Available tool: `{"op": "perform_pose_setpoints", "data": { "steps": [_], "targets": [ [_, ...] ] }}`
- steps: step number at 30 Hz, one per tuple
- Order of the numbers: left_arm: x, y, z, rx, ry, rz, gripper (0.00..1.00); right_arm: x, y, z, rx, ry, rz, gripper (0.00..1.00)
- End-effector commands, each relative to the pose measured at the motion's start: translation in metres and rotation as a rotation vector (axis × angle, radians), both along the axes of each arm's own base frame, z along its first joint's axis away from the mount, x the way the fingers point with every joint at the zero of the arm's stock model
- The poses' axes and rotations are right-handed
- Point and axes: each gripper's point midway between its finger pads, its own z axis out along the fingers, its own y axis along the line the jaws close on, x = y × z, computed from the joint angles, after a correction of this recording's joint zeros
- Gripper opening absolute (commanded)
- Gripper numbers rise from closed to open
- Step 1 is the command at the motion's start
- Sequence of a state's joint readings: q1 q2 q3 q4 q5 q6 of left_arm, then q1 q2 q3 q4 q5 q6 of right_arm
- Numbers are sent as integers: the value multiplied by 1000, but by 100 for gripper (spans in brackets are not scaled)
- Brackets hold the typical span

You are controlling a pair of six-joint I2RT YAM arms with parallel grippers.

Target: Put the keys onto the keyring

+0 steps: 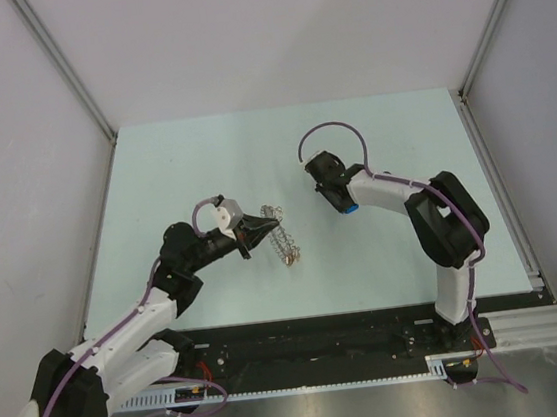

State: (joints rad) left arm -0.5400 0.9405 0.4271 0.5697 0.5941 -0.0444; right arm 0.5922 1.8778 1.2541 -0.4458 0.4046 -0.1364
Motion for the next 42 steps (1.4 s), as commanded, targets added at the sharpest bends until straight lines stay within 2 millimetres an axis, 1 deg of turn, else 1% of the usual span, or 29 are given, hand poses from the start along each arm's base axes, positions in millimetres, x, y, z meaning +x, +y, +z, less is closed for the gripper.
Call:
{"op": "perform_pose_setpoints", "data": {
  "steps": [1, 3, 11, 18, 19, 21, 22, 24, 25, 28, 29, 32, 33, 35, 36, 38, 39, 40, 41, 42],
  "targets": [
    [2, 2, 27, -35, -93, 12, 0, 9, -8, 5, -136, -9, 13, 29],
    [2, 2, 27, -35, -92, 11, 0, 11, -6, -1, -151, 0, 18, 28],
    [1, 2, 28, -36, -96, 7, 0, 14, -11, -13, -227, 14, 12, 27],
    [-1, 1, 28, -35, -96, -1, 0, 14, -16, -19, -258, 28, 8, 23],
    [-1, 1, 29, -37, -98, -1, 0, 14, -16, -21, -262, 32, 10, 20],
    [-1, 1, 29, -37, -99, -2, 0, 14, -17, -23, -262, 37, 9, 17],
    [-1, 1, 28, -35, -97, -2, 0, 14, -18, -24, -266, 39, 8, 12],
    [-1, 1, 28, -36, -98, -4, 0, 14, -19, -24, -270, 38, 8, 6],
    [-1, 1, 28, -36, -98, -4, 0, 14, -18, -23, -270, 35, 9, 0],
    [-1, 2, 28, -36, -98, -1, 0, 14, -14, -9, -245, 11, 11, 0],
    [-1, 2, 28, -36, -98, 1, 1, 15, -12, 1, -225, -7, 7, 0],
    [-1, 3, 29, -38, -105, 6, 0, 13, -6, 20, -150, -34, 20, 0],
    [-2, 3, 30, -41, -108, 7, 0, 11, -3, 37, -102, -75, 24, 0],
    [-3, 4, 32, -48, -116, 7, 0, 7, 2, 53, -30, -102, 45, 0],
    [-3, 4, 33, -53, -115, 7, 0, 4, 5, 69, 19, -134, 59, 0],
    [-4, 4, 35, -57, -122, 4, 1, -1, 7, 85, 68, -167, 79, 0],
    [-5, 3, 36, -61, -122, -1, 0, -3, 11, 92, 105, -178, 96, 0],
    [-6, 4, 38, -65, -126, 0, 0, -10, 11, 108, 140, -212, 108, 0],
    [-6, 4, 39, -69, -129, 0, 1, -12, 11, 115, 163, -231, 114, 0],
    [-6, 4, 42, -78, -132, 2, 0, -15, 19, 126, 221, -258, 146, 0]
  ]
}}
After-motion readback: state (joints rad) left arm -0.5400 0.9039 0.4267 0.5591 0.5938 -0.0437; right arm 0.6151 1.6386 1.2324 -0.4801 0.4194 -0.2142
